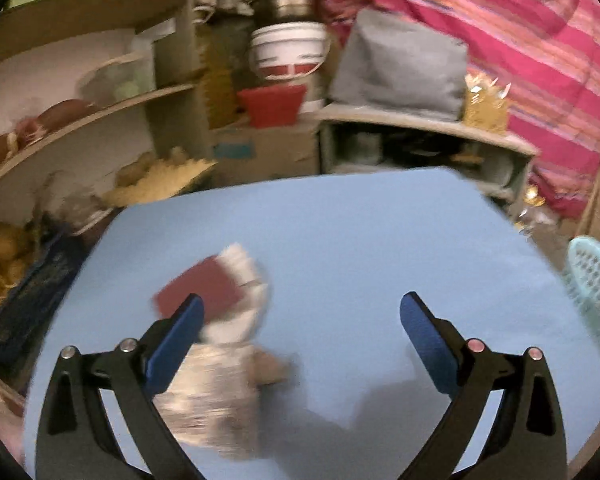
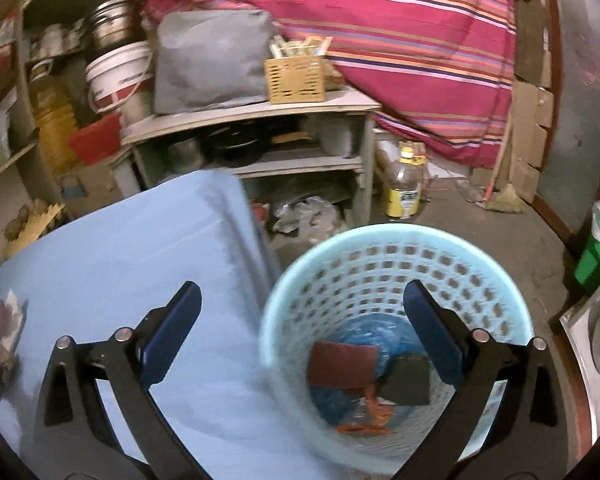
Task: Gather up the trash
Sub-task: 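Reach the left gripper to the pile and grasp the printed paper wrapper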
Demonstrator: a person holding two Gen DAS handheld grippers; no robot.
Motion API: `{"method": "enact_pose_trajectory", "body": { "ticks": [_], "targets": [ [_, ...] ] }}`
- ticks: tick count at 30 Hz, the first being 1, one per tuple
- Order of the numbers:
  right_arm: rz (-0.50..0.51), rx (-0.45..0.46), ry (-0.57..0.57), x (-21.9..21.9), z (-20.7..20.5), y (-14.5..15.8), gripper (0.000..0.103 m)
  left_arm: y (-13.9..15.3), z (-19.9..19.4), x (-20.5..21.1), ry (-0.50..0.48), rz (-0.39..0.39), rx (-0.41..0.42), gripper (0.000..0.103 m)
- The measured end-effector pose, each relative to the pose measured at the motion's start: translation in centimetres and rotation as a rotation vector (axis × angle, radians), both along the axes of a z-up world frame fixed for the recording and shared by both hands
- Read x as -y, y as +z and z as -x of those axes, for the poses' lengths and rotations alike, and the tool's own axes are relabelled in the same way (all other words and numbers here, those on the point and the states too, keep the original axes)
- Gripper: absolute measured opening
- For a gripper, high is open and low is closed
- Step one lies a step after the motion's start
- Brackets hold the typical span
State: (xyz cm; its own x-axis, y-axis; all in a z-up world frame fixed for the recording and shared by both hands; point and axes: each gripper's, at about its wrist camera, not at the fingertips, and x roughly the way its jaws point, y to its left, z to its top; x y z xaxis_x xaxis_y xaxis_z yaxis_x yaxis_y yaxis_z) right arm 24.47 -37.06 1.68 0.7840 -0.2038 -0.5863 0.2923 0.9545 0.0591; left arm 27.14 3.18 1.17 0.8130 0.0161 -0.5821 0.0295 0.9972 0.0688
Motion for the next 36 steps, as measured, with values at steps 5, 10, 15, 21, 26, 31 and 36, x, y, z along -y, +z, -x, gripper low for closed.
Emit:
{"method": "enact_pose_trajectory", "body": {
  "ticks": [5,10,15,21,26,31,36],
  "targets": [
    [0.021,-0.024,0.061,-4.3,-1.4,-0.6,0.098,-1.6,0.6,-4.8,0.052,0.007,-0.044,0.096],
    [0.067,-0.039,0.124,-8.2,-2.2,-1.0,0.098,-2.4,2.1,-6.3,0.044,0.051,-0.084,0.096],
    [0.147,-0.059,0.169,-11.5,-2.9,-1.7,0.098,-4.3,3.3,-5.3,0.022,-0.024,-0.093,0.096],
    [0.201,-0.063,0.221,-14.5,-2.9,-2.1,0.098,-5.9,3.7,-4.6,-0.015,-0.047,-0.115,0.086],
    [0.199,-0.068,0.252,-16.1,-3.0,-2.5,0.098,-6.9,3.0,-5.3,-0.022,-0.016,-0.179,0.053],
    [0.173,-0.068,0.288,-17.7,-3.1,-2.7,0.098,-6.1,3.4,-6.5,-0.026,0.015,-0.155,0.031],
    [0.123,-0.078,0.345,-20.0,-3.3,-3.0,0.098,-5.1,4.1,-8.0,-0.010,0.012,-0.121,0.019]
  ]
}}
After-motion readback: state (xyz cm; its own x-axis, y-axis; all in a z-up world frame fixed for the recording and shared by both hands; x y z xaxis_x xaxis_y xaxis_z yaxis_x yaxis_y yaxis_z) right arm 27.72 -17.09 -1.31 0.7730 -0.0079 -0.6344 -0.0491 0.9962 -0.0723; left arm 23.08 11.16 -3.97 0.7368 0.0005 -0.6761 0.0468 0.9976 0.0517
